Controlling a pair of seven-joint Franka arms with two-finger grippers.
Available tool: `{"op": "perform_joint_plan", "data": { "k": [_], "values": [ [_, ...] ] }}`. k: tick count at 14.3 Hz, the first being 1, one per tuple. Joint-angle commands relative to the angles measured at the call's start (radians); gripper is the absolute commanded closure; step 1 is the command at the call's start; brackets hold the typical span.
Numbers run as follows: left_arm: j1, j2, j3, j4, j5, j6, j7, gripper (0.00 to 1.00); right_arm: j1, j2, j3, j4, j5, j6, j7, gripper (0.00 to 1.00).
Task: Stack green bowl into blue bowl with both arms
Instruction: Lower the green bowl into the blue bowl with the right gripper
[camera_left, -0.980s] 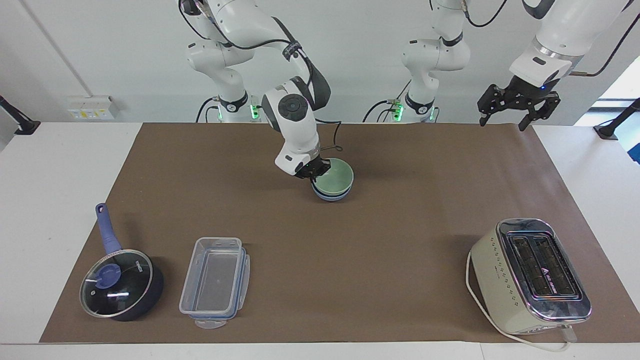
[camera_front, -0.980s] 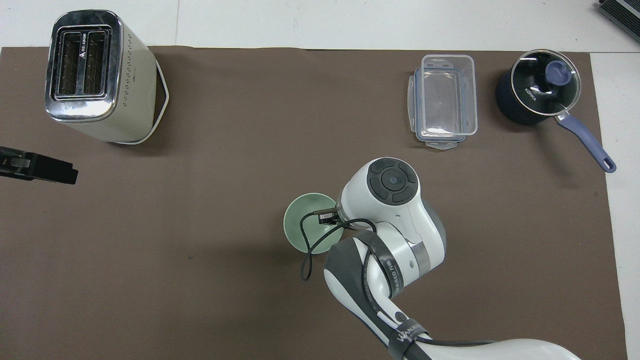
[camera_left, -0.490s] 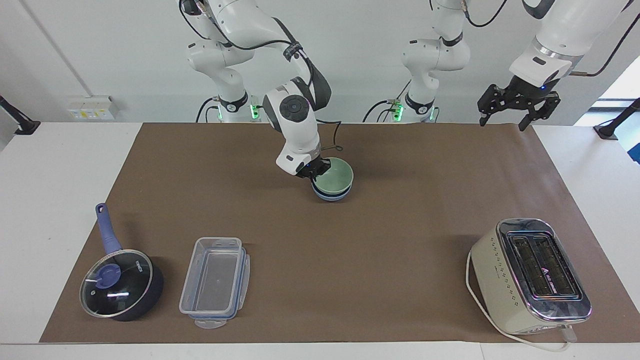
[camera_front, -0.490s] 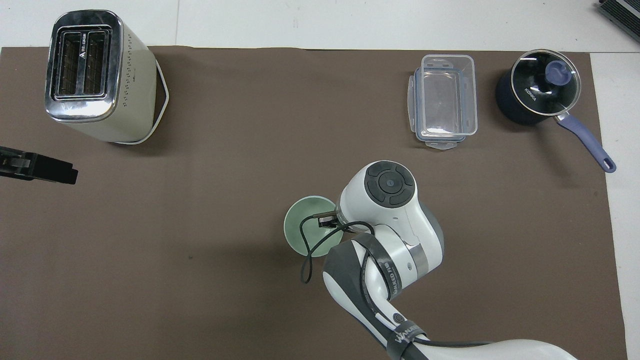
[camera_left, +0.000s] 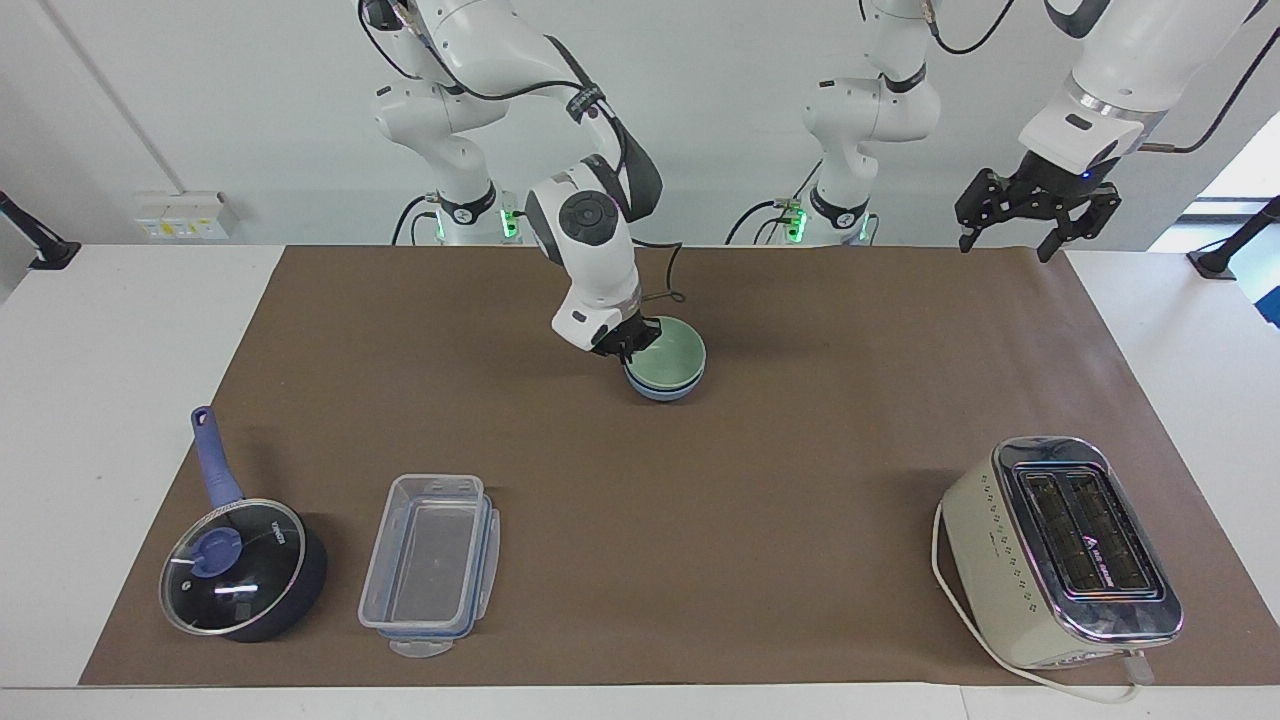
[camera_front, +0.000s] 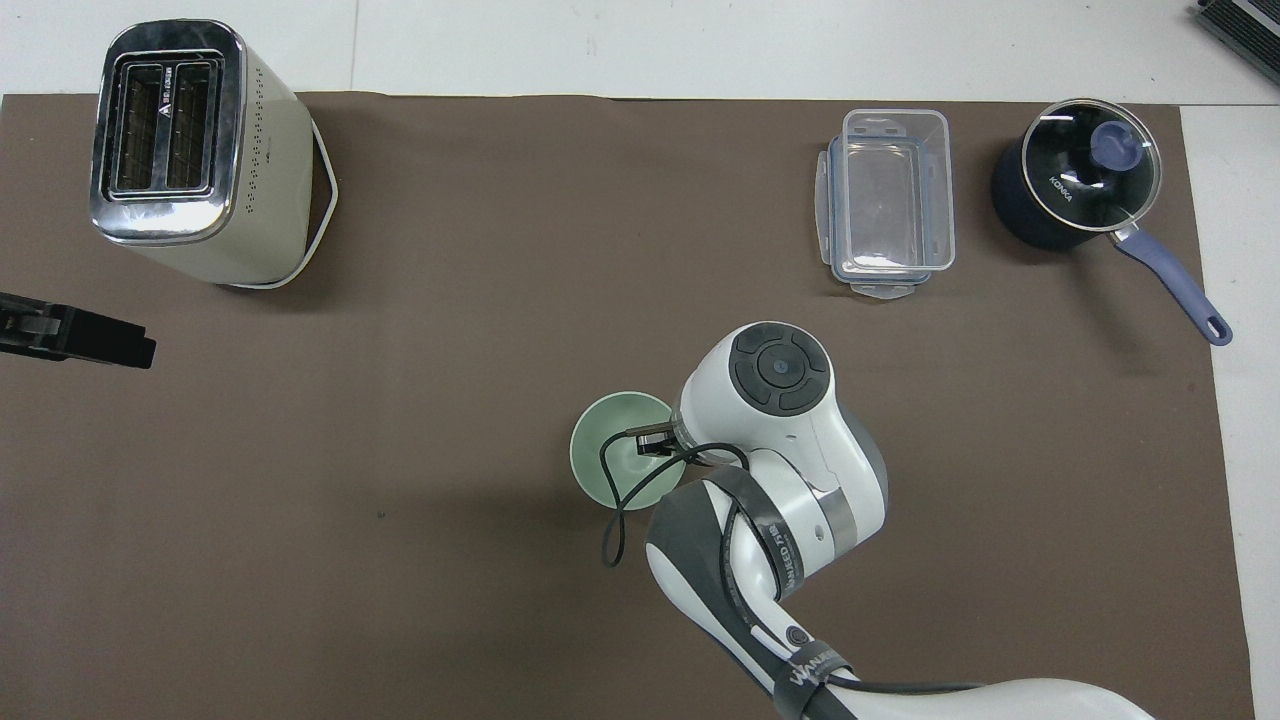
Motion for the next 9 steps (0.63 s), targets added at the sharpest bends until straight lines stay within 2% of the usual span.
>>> {"op": "perform_joint_plan", "data": {
  "k": [1, 3, 4, 5, 9],
  "values": [
    [0.009, -0.024, -0.007, -0.026, 0.017, -0.001, -0.008, 0.0, -0.003, -0.004, 0.0, -0.01, 0.019, 0.028, -0.025, 0.64],
    [0.009, -0.024, -0.007, -0.026, 0.017, -0.001, -0.008, 0.0, -0.003, 0.0, 0.0, -0.002, 0.019, 0.028, -0.024, 0.41],
    [0.009, -0.024, -0.007, -0.026, 0.017, -0.001, -0.008, 0.0, -0.003, 0.0, 0.0, -0.001, 0.019, 0.028, -0.022, 0.16],
    [0.009, -0.024, -0.007, -0.026, 0.017, -0.001, -0.008, 0.0, -0.006, -0.003, -0.001, 0.005, 0.018, 0.026, -0.021, 0.0],
    [0.009, -0.024, -0.007, -0.026, 0.017, -0.001, -0.008, 0.0, -0.052, -0.044, -0.012, 0.039, -0.002, 0.014, -0.019, 0.0]
  ]
}}
